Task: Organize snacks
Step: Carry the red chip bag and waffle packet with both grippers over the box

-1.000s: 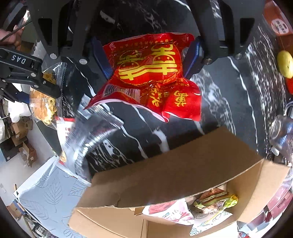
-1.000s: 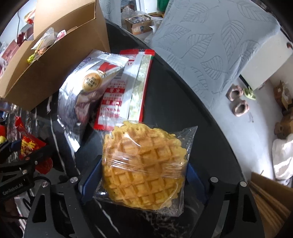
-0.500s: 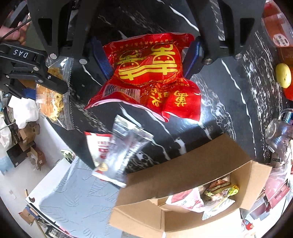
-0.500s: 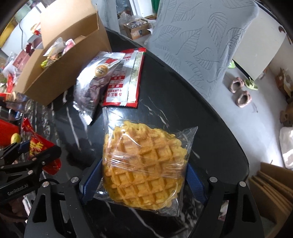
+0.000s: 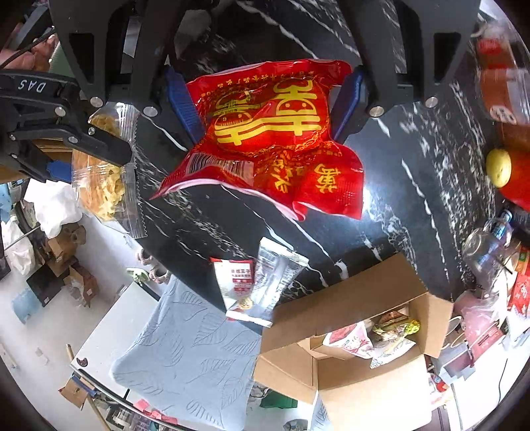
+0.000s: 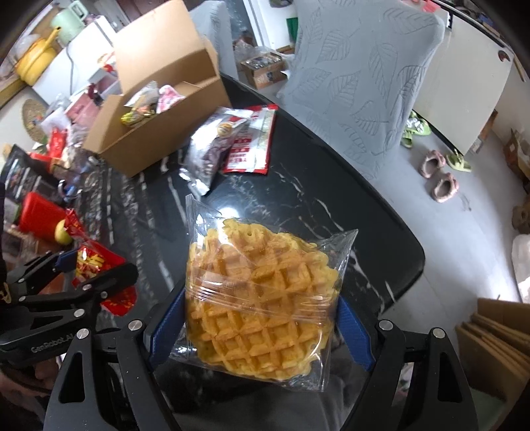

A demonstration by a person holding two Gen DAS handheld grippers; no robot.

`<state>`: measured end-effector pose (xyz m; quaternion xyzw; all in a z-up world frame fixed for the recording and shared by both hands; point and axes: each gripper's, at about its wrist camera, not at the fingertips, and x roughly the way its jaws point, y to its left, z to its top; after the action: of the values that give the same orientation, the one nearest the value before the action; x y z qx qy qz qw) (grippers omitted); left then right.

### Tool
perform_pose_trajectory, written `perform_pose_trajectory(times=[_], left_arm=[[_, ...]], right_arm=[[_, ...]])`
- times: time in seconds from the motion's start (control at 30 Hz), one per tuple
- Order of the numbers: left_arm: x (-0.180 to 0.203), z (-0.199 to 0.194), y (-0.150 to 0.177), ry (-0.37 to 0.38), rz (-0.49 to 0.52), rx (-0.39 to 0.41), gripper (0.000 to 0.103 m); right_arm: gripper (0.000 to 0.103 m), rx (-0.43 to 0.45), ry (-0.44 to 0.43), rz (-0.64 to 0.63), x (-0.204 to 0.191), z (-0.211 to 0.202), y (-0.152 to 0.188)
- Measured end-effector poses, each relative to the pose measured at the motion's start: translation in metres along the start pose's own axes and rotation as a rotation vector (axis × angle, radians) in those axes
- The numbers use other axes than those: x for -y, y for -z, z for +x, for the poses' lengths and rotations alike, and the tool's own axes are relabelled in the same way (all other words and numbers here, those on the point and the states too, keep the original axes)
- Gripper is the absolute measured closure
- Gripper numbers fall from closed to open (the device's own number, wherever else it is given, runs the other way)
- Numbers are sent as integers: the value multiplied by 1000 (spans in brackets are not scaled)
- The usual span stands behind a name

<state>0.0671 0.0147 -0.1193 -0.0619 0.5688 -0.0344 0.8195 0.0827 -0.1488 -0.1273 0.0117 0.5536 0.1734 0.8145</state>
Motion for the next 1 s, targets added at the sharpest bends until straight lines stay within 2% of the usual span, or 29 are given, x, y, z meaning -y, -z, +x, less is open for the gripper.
perform_pose_trajectory(times=[0.23,0.47,0.7,1.0], left_arm=[[6,-43,15,13,-5,69,30],[-1,-78,15,5,-44,139,30],[-11,-102,-1,-30,-88,215,30],[-33,-111,-36,-72,-143,266,30]], right_arm=[[19,42,-38,-49,-11,-33,14],[19,96,-80,-104,-25,-61,8],[19,137,-130,-180,-44,-74,-16],[19,138,-181,-280,-68,-66,-68]])
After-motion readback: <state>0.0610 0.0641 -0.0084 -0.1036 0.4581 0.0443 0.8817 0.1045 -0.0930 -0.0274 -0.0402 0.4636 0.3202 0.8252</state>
